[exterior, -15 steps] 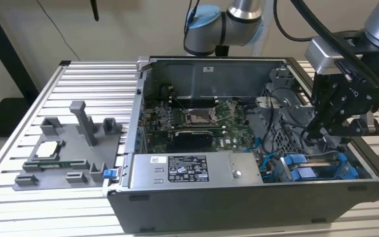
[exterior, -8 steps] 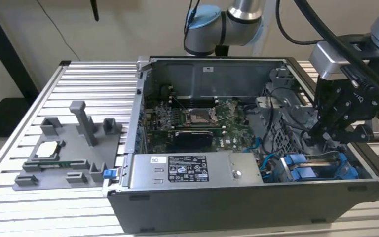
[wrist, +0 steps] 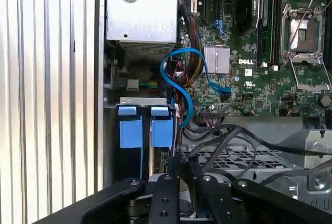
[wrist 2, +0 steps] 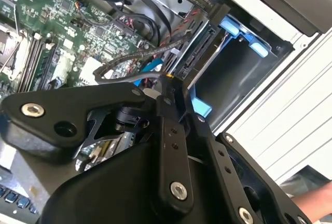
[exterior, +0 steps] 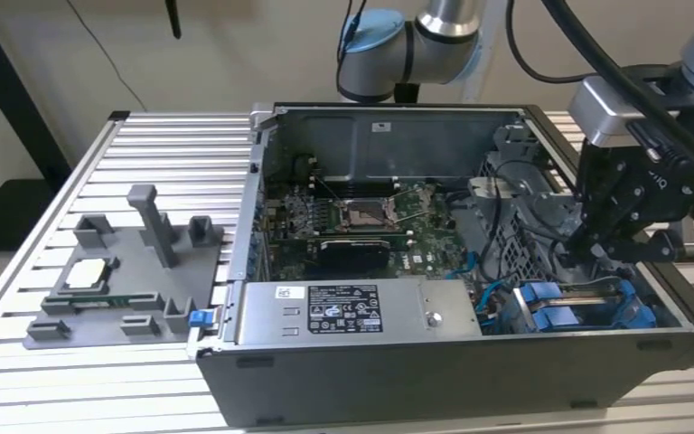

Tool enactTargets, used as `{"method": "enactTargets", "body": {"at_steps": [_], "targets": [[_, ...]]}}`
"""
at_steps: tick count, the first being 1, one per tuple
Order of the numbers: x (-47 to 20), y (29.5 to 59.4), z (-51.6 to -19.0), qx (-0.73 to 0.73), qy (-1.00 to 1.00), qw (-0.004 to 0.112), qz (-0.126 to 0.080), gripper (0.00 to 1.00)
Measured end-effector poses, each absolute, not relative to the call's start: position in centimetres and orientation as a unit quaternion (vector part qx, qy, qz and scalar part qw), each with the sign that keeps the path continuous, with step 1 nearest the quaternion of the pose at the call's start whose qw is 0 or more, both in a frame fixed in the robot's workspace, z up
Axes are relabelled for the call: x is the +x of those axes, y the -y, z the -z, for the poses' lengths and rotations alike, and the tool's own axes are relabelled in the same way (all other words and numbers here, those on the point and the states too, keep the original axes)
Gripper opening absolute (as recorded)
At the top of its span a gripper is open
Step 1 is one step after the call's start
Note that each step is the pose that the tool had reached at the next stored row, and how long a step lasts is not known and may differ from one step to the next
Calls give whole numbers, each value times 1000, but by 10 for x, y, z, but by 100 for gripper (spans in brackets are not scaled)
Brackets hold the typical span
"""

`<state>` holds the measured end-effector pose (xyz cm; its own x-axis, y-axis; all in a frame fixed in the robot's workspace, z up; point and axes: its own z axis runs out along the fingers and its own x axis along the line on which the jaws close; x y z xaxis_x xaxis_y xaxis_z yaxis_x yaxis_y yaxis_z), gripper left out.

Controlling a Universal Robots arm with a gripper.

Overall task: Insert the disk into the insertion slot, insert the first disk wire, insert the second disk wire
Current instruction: 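Insert the first disk wire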

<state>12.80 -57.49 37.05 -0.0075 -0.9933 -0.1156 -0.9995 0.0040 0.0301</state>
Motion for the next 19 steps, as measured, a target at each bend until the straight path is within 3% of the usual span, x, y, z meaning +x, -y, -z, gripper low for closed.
{"method": "enactTargets", "body": {"at_steps": [19], "targets": [[137,579,-368,-704,-708,29,-53,0]]}}
